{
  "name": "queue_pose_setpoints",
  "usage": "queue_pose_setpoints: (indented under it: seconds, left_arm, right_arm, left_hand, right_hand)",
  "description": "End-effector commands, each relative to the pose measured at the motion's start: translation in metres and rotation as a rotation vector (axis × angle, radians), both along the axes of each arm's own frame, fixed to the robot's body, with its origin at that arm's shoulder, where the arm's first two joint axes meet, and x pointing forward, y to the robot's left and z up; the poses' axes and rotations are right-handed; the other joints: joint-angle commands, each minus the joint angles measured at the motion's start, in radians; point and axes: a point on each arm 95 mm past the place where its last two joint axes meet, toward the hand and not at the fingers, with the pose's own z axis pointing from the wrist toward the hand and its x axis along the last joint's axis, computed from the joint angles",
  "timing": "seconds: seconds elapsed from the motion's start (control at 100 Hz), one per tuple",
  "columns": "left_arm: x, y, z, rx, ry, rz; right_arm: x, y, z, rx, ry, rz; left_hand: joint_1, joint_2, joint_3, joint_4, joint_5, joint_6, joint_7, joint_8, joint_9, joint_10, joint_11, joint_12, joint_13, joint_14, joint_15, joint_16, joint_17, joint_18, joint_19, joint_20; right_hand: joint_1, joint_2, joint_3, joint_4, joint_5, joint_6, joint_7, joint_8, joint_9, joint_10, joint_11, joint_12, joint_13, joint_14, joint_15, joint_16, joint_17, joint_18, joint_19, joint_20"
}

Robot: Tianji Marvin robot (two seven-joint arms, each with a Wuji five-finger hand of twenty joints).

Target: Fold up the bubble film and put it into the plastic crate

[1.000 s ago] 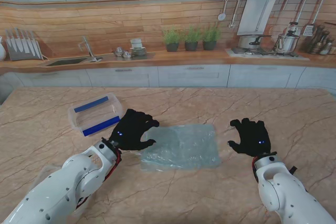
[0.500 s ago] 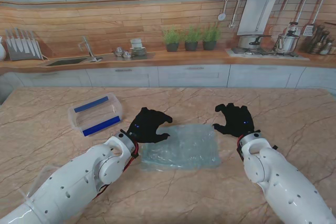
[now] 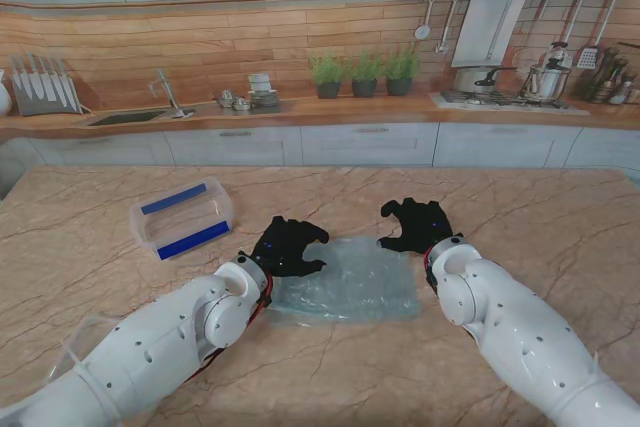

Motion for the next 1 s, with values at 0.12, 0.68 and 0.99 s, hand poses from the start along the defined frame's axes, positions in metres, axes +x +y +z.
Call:
queue_pose_setpoints:
  seconds: [0.12, 0.68, 0.99]
  left_arm:
    - [-0.001, -0.003, -0.013, 0.036, 0.037, -0.012]
    - [0.006, -0.003, -0.031, 0.096, 0.147, -0.024]
    - [0.005, -0.002, -0.033, 0.101, 0.17, -0.026]
  right_arm:
    - [0.003, 0.0, -0.01, -0.037, 0.039, -0.002]
    - [0.014, 0.004, -0.034, -0.15, 0.156, -0.009]
    - [0.01, 0.011, -0.045, -0.189, 0.247, -0.016]
  left_hand:
    - [0.029, 0.023, 0.021, 0.048, 0.019, 0.007, -0.02, 0.005, -0.02, 0.014, -0.001, 0.002, -0.033, 0.013, 0.001, 0.0, -0.014, -0.01, -0.002, 0.015]
    - [0.019, 0.021, 0.026, 0.042, 0.031, 0.0, -0.014, 0.005, -0.022, 0.01, -0.032, -0.029, -0.034, 0.004, -0.011, -0.012, -0.023, -0.014, -0.007, 0.021]
    - [0.018, 0.028, 0.016, 0.043, 0.03, -0.005, -0.016, 0.005, -0.036, 0.017, -0.038, -0.037, -0.048, 0.008, -0.017, -0.015, -0.036, -0.012, -0.024, 0.019]
  right_hand:
    - [0.006, -0.026, 0.006, 0.033, 0.006, -0.013, -0.017, 0.004, -0.031, 0.012, 0.029, 0.022, -0.027, -0.016, 0.045, 0.039, -0.009, -0.015, 0.015, 0.05]
    - [0.012, -0.13, 0.123, 0.001, 0.021, 0.043, -0.049, -0.014, -0.033, 0.024, 0.11, 0.093, -0.027, -0.01, 0.166, 0.113, -0.025, -0.023, 0.035, 0.085]
    - [0.15, -0.249, 0.217, -0.048, 0.272, -0.089, 0.258, 0.146, -0.047, 0.019, 0.079, 0.106, -0.057, -0.016, 0.096, 0.077, -0.083, 0.01, -0.044, 0.059]
